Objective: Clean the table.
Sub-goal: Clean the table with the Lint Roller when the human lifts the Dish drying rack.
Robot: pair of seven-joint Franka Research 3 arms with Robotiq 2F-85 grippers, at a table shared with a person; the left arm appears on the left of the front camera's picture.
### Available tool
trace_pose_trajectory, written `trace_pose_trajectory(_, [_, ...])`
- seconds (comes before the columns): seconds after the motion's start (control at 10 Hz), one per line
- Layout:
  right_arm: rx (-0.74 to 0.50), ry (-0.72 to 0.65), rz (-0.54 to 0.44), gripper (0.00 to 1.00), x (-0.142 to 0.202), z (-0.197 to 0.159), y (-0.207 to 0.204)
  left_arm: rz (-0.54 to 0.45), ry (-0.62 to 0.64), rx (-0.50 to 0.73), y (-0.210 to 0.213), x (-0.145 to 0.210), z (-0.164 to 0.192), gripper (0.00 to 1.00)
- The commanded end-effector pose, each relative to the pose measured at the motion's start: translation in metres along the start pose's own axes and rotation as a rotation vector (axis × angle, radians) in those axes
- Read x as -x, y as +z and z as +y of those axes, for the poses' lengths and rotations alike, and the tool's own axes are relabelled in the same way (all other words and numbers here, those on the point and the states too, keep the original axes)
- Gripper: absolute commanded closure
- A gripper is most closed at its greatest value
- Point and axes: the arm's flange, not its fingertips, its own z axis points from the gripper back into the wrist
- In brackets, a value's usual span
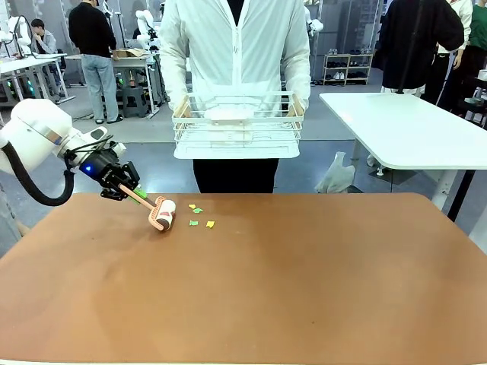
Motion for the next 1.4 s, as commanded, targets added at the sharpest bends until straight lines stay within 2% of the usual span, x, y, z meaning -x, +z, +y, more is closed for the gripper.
trace_pose_trajectory(0.0, [0.007, -0.004, -0.002, 0.00, 0.000, 0.003, 0.000, -0.001, -0.015, -0.013, -0.034, 0.005, 0.000, 0.79])
trace_pose_trajectory(0.5, [0.007, -0.004, -0.002, 0.00, 0.000, 0.003, 0.000, 0.090, -0.044, 0.014, -0.128, 0.015, -0.051, 0.79])
trace_pose_trajectory(0.6, [0.007, -0.004, -0.002, 0.00, 0.000, 0.003, 0.000, 0.137, -0.043, 0.011, -0.147, 0.017, -0.060, 0.79])
trace_pose_trajectory(0.8, [0.007, -0.004, -0.002, 0.00, 0.000, 0.003, 0.000, 0.149, -0.008, 0.041, -0.175, 0.015, -0.075, 0.79])
trace_pose_trajectory(1.3, [0.007, -0.004, -0.002, 0.00, 0.000, 0.003, 0.000, 0.121, -0.063, 0.064, -0.172, 0.023, -0.105, 0.79])
